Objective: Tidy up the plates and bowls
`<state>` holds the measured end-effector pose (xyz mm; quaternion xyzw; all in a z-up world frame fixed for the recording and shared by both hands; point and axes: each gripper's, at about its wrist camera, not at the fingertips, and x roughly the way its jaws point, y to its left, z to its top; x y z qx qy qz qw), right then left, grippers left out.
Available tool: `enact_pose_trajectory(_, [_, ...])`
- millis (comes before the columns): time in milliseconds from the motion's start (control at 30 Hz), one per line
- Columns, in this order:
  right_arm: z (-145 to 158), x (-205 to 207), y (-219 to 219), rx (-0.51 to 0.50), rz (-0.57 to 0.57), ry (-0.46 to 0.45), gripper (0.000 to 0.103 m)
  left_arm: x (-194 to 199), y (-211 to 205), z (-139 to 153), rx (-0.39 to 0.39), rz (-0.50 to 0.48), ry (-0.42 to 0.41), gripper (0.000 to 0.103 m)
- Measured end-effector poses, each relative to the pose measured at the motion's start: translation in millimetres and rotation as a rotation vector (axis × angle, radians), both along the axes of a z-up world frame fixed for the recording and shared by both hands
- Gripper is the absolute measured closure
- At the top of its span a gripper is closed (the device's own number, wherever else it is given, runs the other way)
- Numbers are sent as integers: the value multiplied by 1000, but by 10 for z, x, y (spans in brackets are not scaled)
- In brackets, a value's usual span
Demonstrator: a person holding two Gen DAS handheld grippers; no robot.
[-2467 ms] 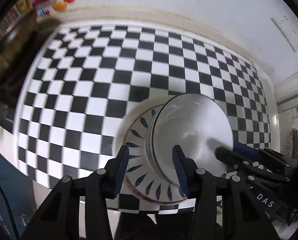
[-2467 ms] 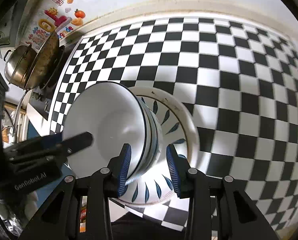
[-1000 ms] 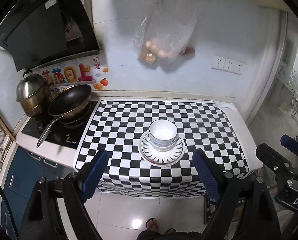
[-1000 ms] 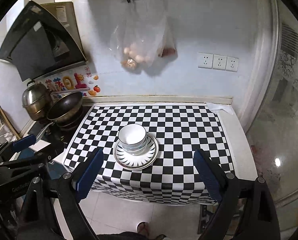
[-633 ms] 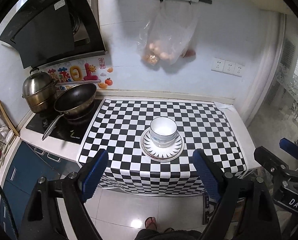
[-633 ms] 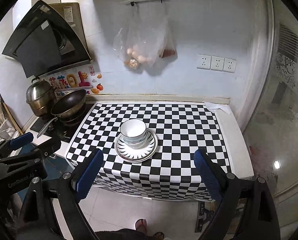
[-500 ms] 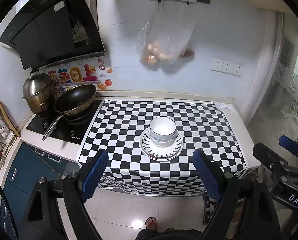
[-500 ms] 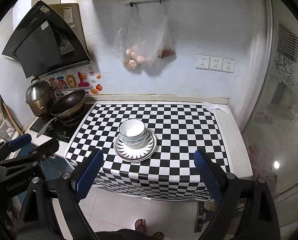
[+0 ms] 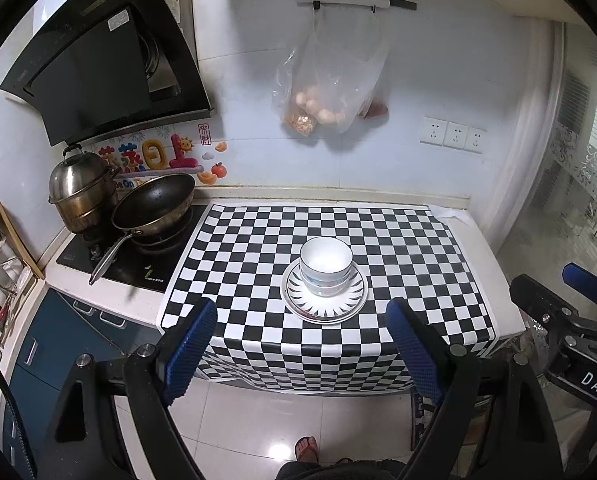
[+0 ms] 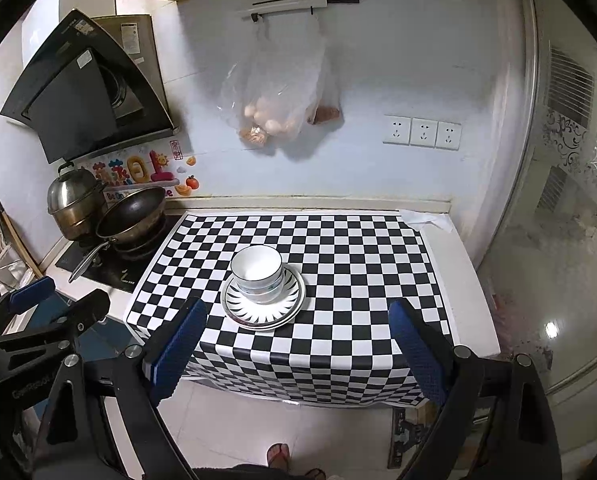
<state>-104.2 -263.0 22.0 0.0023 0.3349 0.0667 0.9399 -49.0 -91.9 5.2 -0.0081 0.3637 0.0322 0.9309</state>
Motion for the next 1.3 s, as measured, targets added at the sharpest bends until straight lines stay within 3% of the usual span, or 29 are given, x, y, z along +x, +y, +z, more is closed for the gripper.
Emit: enact_pose_trajectory(1300, [-17,137,-48,-11,-2,-2,8,64,127,45,5,-7,-15,17])
